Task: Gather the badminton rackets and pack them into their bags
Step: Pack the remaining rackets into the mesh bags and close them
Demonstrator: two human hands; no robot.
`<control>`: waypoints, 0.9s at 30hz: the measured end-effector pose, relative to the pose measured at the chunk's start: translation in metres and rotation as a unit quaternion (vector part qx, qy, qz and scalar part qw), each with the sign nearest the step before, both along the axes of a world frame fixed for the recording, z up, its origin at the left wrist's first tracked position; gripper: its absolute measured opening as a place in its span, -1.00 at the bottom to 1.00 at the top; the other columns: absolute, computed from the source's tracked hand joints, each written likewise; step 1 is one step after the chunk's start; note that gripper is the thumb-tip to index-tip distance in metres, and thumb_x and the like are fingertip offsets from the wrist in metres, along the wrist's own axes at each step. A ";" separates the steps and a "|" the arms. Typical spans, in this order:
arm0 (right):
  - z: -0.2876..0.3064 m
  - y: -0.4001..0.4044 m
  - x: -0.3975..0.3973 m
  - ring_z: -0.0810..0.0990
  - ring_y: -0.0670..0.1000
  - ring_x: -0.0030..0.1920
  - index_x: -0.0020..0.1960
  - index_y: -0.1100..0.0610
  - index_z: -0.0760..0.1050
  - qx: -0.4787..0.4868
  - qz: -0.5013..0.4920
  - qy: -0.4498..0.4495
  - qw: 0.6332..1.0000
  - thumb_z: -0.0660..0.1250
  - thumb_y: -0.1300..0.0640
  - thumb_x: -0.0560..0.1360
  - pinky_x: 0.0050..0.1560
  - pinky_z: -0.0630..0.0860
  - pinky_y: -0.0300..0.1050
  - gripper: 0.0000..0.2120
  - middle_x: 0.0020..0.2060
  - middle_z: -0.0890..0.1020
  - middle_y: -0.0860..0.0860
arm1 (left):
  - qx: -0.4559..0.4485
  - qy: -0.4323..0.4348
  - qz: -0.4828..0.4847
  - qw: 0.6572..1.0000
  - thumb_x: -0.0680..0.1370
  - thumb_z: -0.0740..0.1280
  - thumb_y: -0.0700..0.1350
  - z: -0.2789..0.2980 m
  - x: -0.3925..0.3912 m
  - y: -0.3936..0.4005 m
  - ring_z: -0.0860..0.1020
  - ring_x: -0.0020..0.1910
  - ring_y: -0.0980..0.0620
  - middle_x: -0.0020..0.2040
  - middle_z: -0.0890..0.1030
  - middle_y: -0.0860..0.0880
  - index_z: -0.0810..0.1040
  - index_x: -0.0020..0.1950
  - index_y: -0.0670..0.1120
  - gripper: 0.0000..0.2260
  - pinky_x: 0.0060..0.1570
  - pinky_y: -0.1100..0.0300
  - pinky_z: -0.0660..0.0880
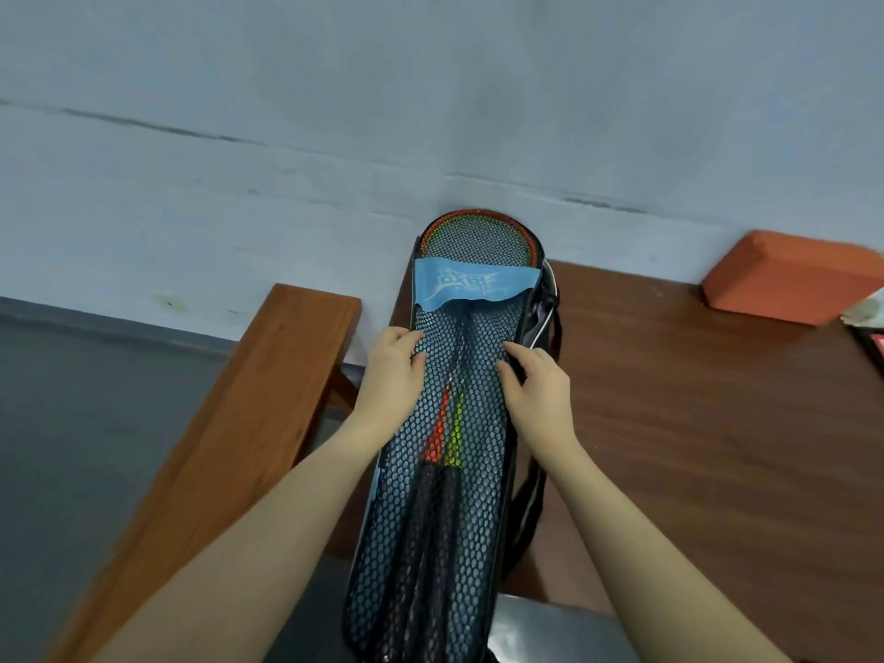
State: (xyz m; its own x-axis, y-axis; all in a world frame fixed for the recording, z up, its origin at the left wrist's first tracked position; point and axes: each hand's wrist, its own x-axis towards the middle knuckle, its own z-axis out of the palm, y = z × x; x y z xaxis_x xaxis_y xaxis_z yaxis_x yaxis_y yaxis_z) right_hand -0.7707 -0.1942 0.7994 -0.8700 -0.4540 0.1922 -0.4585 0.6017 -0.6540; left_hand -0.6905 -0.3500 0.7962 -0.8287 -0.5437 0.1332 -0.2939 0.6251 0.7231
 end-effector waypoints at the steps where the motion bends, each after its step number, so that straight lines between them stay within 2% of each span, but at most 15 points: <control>1: -0.005 -0.001 0.000 0.56 0.07 0.05 0.27 0.20 0.49 0.006 0.000 -0.013 1.000 0.27 0.17 0.54 0.02 0.41 -0.15 -0.69 0.02 0.59 0.09 | 0.008 -0.009 -0.002 1.000 0.56 0.24 -0.25 -0.007 0.000 -0.001 0.44 0.17 -0.07 0.18 0.46 -0.19 0.41 0.32 -0.29 -0.67 0.11 0.46 0.15; 6: -0.037 0.005 0.002 0.52 0.08 0.18 0.27 0.13 0.48 0.041 -0.024 -0.097 0.994 0.29 0.15 0.53 0.13 0.41 -0.11 -0.69 0.16 0.57 0.08 | 0.030 -0.064 -0.001 0.998 0.56 0.25 -0.25 -0.036 0.001 -0.005 0.43 -0.01 0.02 0.14 0.41 -0.17 0.37 0.35 -0.28 -0.64 0.04 0.46 0.18; 9: -0.056 0.012 0.004 0.54 0.06 0.06 0.29 0.02 0.44 0.079 -0.025 -0.138 0.987 0.30 0.04 0.52 -0.06 0.43 -0.10 -0.66 0.08 0.55 0.03 | 0.036 -0.104 0.016 0.994 0.56 0.24 -0.26 -0.051 0.000 -0.007 0.45 0.06 -0.12 0.11 0.39 -0.20 0.40 0.30 -0.28 -0.68 0.07 0.38 0.23; 11: -0.064 0.014 0.006 0.53 0.06 -0.04 0.31 -0.06 0.40 0.084 -0.046 -0.152 0.984 0.31 -0.04 0.50 -0.12 0.44 -0.09 -0.62 -0.01 0.47 0.02 | 0.020 -0.117 0.035 0.992 0.55 0.25 -0.23 -0.061 -0.001 -0.004 0.46 0.05 -0.19 0.09 0.39 -0.19 0.39 0.33 -0.22 -0.65 0.16 0.09 0.39; 12: -0.068 0.015 0.006 0.53 0.08 -0.03 0.33 -0.07 0.37 0.079 -0.059 -0.152 0.984 0.32 -0.06 0.49 -0.07 0.47 -0.05 -0.58 0.00 0.45 0.02 | 0.012 -0.119 0.044 0.992 0.55 0.25 -0.20 -0.065 0.000 -0.002 0.46 0.04 -0.21 0.09 0.40 -0.19 0.37 0.36 -0.18 -0.62 0.09 -0.06 0.44; 13: -0.070 0.015 0.006 0.53 0.09 0.01 0.37 -0.06 0.32 0.071 -0.073 -0.155 0.983 0.33 -0.07 0.48 0.01 0.48 0.02 -0.52 0.04 0.45 0.04 | 0.012 -0.113 0.050 0.992 0.55 0.25 -0.16 -0.068 0.003 -0.001 0.47 0.02 -0.22 0.10 0.40 -0.19 0.34 0.39 -0.13 -0.60 0.02 -0.12 0.47; 16: -0.077 0.011 0.003 0.53 0.13 0.14 0.41 0.06 0.24 0.023 -0.112 -0.213 0.970 0.38 -0.04 0.44 0.14 0.45 0.11 -0.38 0.14 0.54 0.09 | 0.051 -0.079 0.058 0.994 0.57 0.23 -0.04 -0.074 0.011 0.001 0.50 0.04 -0.16 0.20 0.40 -0.18 0.19 0.47 -0.08 -0.50 0.00 -0.07 0.50; 19: -0.080 0.004 0.002 0.53 0.11 0.18 0.41 0.11 0.24 -0.008 -0.109 -0.247 0.963 0.39 0.06 0.45 0.18 0.44 0.03 -0.40 0.16 0.57 0.10 | 0.062 -0.076 0.057 0.993 0.58 0.20 0.01 -0.080 0.010 -0.002 0.48 0.14 -0.12 0.27 0.41 -0.15 0.22 0.46 -0.09 -0.52 0.11 0.00 0.47; 21: -0.079 -0.001 0.003 0.52 0.10 0.19 0.42 0.11 0.24 -0.044 -0.110 -0.264 0.957 0.37 0.15 0.47 0.17 0.44 -0.07 -0.42 0.17 0.56 0.13 | 0.073 -0.066 0.040 0.994 0.57 0.21 0.02 -0.083 0.007 0.000 0.47 0.18 -0.08 0.25 0.45 -0.11 0.23 0.47 -0.01 -0.53 0.16 0.02 0.44; 24: -0.075 -0.001 0.003 0.54 0.09 0.12 0.39 0.11 0.27 -0.086 -0.117 -0.241 0.960 0.32 0.22 0.48 0.03 0.41 -0.20 -0.49 0.13 0.57 0.12 | 0.104 -0.063 0.031 0.992 0.56 0.24 0.01 -0.088 0.004 0.007 0.46 0.13 -0.02 0.16 0.43 -0.08 0.21 0.46 0.11 -0.52 0.13 0.12 0.40; 27: -0.069 0.011 0.002 0.56 -0.02 -0.07 0.39 0.12 0.28 -0.099 -0.102 -0.212 0.967 0.28 0.22 0.51 -0.03 0.41 -0.24 -0.54 0.07 0.59 0.04 | 0.106 -0.039 0.039 0.993 0.56 0.26 -0.11 -0.088 0.002 0.012 0.43 0.07 0.02 0.11 0.41 -0.10 0.24 0.46 0.06 -0.52 0.04 0.36 0.27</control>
State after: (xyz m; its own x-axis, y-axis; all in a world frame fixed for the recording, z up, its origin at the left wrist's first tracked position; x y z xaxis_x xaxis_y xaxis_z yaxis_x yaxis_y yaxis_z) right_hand -0.7689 -0.1830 0.7307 -0.9574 -0.2547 -0.1357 -0.0085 0.4947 -0.8690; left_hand -0.6888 -0.3381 0.7080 -0.7861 -0.6156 -0.0549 -0.3964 0.4341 0.8090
